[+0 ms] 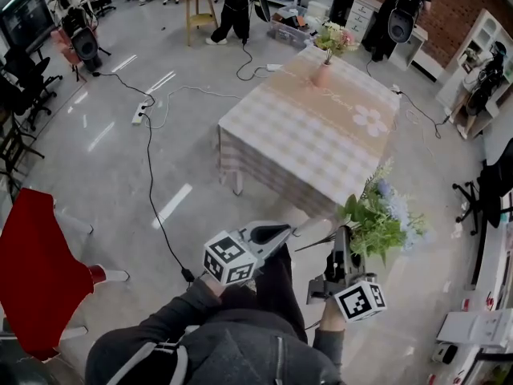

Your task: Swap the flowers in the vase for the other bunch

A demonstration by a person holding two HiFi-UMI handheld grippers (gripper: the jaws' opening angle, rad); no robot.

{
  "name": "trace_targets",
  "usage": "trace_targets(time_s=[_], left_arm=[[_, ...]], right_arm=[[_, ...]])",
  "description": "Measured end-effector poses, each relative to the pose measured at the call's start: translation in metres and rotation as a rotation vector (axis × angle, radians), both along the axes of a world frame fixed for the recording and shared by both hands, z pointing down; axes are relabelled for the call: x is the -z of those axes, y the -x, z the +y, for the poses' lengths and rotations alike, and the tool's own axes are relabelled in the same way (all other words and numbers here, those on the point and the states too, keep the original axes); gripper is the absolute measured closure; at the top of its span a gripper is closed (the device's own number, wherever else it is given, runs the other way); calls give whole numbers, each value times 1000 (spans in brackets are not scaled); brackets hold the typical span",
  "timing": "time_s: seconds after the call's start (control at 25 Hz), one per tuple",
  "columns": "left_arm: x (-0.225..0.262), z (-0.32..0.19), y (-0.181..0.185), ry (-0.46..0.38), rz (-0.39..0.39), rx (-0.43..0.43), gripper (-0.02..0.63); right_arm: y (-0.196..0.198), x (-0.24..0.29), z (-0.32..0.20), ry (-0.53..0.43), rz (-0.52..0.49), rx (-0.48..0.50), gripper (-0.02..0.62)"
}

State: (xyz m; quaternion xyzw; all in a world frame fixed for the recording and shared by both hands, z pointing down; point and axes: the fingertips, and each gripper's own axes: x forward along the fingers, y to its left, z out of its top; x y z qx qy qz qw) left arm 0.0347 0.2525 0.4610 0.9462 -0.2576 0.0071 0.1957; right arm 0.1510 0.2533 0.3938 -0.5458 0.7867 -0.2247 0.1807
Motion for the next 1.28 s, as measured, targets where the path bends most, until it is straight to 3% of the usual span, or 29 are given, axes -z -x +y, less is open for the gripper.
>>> trace_targets(time_s=[0.44,0.92,1.28], left_arm=[[-3,-53,-2,-4,-6,30,597],[0,-177,-23,13,1,54,597],[-7,-250,-18,16,0,105,597]], right_arm=[[-10,-2,-62,-28,-30,8,565],[-41,1,-197,-14,12,12,565],[-48,-6,-285,-15,38,35,565]])
